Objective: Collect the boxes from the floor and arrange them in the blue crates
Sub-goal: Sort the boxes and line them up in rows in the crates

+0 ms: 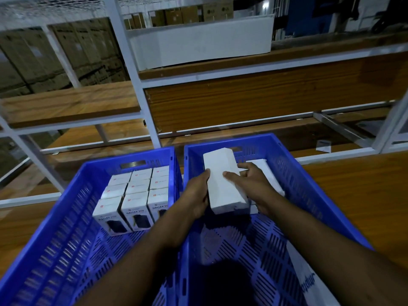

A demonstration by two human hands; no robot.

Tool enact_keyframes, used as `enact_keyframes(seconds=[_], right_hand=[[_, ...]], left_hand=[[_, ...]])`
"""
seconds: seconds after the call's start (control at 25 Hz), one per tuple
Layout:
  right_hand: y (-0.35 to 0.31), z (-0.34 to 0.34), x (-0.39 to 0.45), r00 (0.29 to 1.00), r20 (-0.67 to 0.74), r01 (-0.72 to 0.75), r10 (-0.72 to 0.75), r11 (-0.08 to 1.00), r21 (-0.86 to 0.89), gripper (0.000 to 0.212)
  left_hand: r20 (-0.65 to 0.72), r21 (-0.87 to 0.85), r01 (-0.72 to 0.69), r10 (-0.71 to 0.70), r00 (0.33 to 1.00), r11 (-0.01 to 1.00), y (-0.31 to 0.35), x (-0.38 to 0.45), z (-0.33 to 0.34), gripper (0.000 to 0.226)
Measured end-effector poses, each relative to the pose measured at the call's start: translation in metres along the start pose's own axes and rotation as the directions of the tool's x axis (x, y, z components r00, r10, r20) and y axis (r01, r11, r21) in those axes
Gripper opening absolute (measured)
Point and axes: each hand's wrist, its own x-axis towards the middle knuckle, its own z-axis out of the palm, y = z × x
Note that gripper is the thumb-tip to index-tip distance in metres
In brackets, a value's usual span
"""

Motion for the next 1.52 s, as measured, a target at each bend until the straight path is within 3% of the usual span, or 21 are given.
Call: enact_keyframes(seconds=[0.24, 0.44, 0.56, 0.64, 0.8, 1.0, 1.2, 1.4, 1.44, 1.52], right_hand=[[-0.002, 0.0, 0.0, 0.998, 0.01, 0.054, -0.054, 0.998, -0.017, 0.054], [0.001, -0.002, 0.003, 1.0, -0.019, 0.002, 0.0, 0.998, 0.063, 0.05], [0.004, -0.003, 0.005, 0.998, -0.03, -0.055, 0.055, 0.998, 0.007, 0.05], [0.005, -0.003, 0.005, 0.987, 0.056, -0.147, 0.149, 0.989, -0.029, 0.056], [0.005, -0.009, 0.001, 0.935, 0.223, -0.301, 0.274, 0.949, 0.092, 0.058], [0.012, -0.024, 0.02, 0.96, -0.048, -0.251, 0.277, 0.922, 0.296, 0.052], [0.031, -0.044, 0.035, 0.878, -0.233, -0.279, 0.418, 0.843, 0.46, 0.051], [0.041, -0.044, 0.043, 0.834, -0.338, -0.231, 0.436, 0.832, 0.504, 0.041], [0.04, -0.04, 0.043, 0.809, -0.386, -0.218, 0.444, 0.836, 0.503, 0.045], [0.04, -0.032, 0.043, 0.757, -0.473, -0.239, 0.45, 0.866, 0.44, 0.083]], left_hand=[[-0.074, 0.091, 0.055, -0.049, 0.996, 0.994, 0.0, 0.003, 0.0, 0.039], [-0.052, 0.096, 0.041, -0.036, 0.998, 0.995, 0.002, -0.001, 0.003, 0.037], [-0.052, 0.127, -0.023, 0.03, 0.998, 0.992, -0.001, 0.002, 0.003, 0.039], [-0.061, 0.118, -0.059, 0.067, 0.996, 0.991, -0.002, 0.005, 0.001, 0.042], [-0.012, 0.067, -0.108, 0.109, 0.994, 0.992, -0.001, 0.002, 0.001, 0.054], [0.111, 0.175, -0.157, 0.139, 0.984, 0.972, -0.003, 0.0, 0.003, 0.047], [0.119, 0.184, -0.196, 0.176, 0.977, 0.963, -0.005, 0.002, 0.0, 0.039], [0.139, 0.218, -0.203, 0.176, 0.975, 0.955, -0.006, 0.001, 0.0, 0.031], [0.143, 0.225, -0.202, 0.173, 0.975, 0.953, -0.006, 0.001, 0.0, 0.032], [0.149, 0.242, -0.202, 0.169, 0.974, 0.949, -0.006, 0.002, -0.001, 0.033]])
